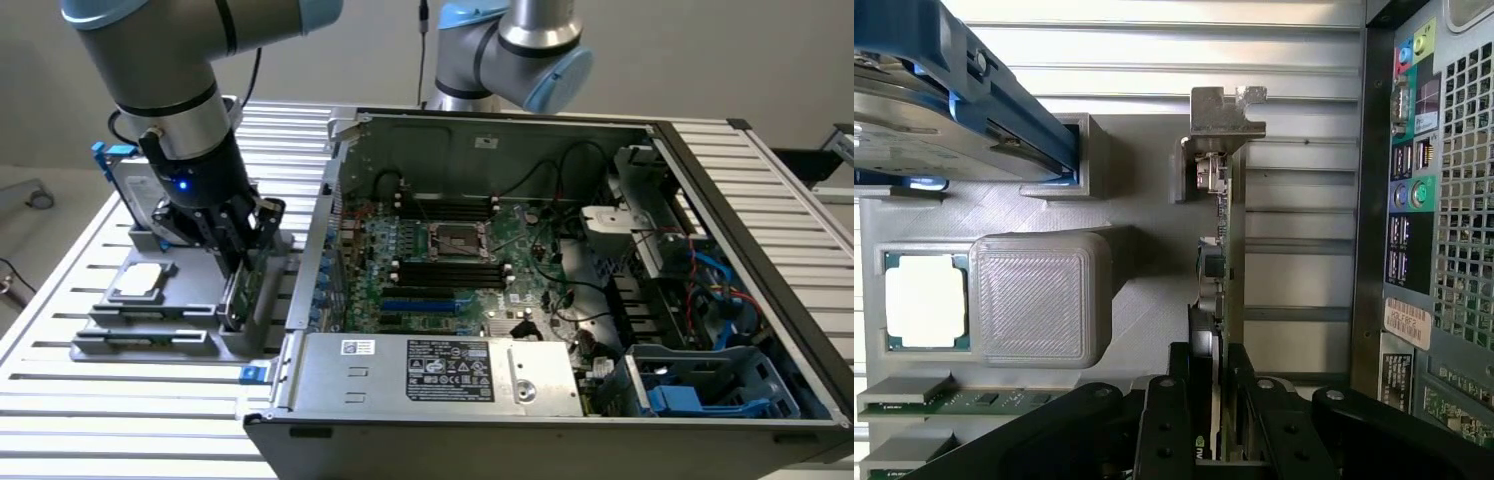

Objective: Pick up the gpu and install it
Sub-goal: 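Pick up the gpu and move the gpu toward the slot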

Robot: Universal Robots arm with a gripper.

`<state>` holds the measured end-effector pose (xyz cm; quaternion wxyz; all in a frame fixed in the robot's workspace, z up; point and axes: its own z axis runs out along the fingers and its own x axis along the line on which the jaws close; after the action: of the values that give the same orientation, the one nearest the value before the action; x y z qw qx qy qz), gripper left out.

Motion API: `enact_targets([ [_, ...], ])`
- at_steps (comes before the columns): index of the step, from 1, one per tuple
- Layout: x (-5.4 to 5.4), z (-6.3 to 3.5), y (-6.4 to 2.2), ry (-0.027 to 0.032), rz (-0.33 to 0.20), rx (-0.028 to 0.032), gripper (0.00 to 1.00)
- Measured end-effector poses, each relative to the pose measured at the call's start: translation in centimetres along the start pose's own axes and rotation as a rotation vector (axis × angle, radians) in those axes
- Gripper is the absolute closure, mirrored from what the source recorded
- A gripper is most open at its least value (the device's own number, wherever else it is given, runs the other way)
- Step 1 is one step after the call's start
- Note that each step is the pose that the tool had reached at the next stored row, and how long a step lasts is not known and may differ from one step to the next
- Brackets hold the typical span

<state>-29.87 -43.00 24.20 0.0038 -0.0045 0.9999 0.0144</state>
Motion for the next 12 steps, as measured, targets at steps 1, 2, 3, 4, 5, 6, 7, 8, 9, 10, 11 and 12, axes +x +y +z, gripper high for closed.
enact_targets([
  [1,0.0,0.0,0.0,0.0,0.0,0.0,0.74],
  [2,0.0,0.0,0.0,0.0,0.0,-0.0001,0.74],
  [3,0.0,-0.02,0.0,-0.0002,0.0,-0.0002,0.74],
  [4,0.0,-0.12,0.0,-0.0001,0.0,-0.0003,0.74],
  [5,0.0,-0.26,0.01,-0.0001,0.0,-0.0004,0.74],
  [6,0.0,-0.46,0.02,0.0,0.0,-0.0004,0.74],
  [7,0.0,-0.7,0.02,0.0,0.0,-0.0004,0.74],
  [8,0.0,-0.99,0.03,0.0001,0.0,-0.0004,0.74],
  [9,0.0,-1.31,0.04,0.0,0.0,-0.0004,0.74],
  [10,0.0,-1.72,0.05,0.0001,0.0,-0.0005,0.74],
  [11,0.0,-2.17,0.06,0.0002,0.0,-0.0003,0.74],
  [12,0.0,-2.62,0.08,0.0,0.0,-0.0004,0.74],
])
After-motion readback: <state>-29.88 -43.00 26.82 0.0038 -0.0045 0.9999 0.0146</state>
